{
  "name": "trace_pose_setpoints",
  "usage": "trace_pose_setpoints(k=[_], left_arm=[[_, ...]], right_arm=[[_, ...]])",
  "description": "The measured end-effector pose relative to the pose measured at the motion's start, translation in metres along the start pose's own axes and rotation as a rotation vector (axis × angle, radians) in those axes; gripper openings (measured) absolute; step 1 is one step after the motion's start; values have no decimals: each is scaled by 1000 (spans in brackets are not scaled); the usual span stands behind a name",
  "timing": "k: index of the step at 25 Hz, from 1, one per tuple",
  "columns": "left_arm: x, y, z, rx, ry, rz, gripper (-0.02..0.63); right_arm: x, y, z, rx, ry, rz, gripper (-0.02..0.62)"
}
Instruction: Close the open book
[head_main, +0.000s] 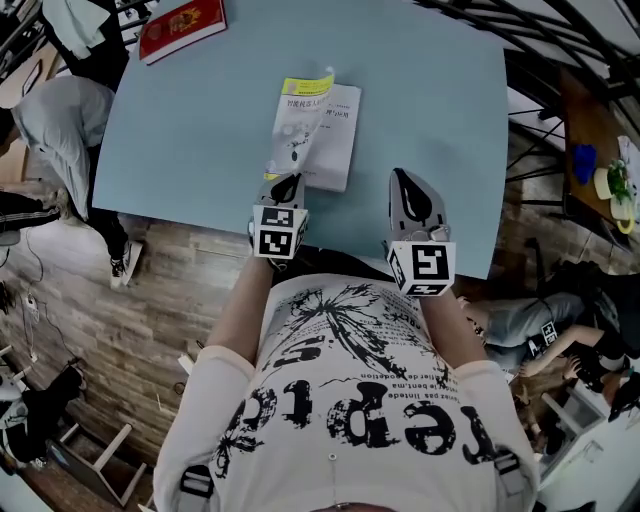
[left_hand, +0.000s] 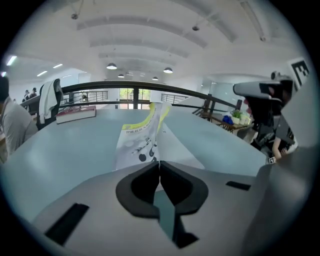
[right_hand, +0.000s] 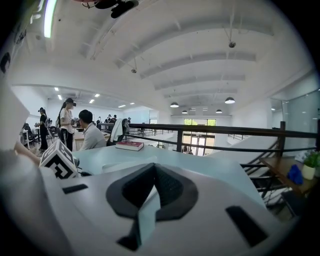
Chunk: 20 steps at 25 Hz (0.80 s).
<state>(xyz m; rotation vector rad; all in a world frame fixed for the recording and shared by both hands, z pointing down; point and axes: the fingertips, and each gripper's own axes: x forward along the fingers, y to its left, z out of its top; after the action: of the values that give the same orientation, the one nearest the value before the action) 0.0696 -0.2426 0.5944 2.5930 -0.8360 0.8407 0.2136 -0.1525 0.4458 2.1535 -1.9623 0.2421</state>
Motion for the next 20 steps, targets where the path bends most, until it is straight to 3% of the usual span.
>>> trace_pose_setpoints(k=[13,14,15,16,20], left_arm=[[26,-18,-28,185,248,-62,49],[26,-21,-29,209,262,-98,63],[26,-27,-31,232,276,-148,118],[25,-33,-33,248,288,-197,219],[22,-38,-36,252,287,-269,242]], right_arm=[[-13,-20,-15,38,51,-95,11],[-13,-22,-17,38,62,-110,11],[-12,-23,-19,41,71,-126,11],[-12,-24,-20,48,79,-138,11],[-11,-21,-21,78,97,-171,11]])
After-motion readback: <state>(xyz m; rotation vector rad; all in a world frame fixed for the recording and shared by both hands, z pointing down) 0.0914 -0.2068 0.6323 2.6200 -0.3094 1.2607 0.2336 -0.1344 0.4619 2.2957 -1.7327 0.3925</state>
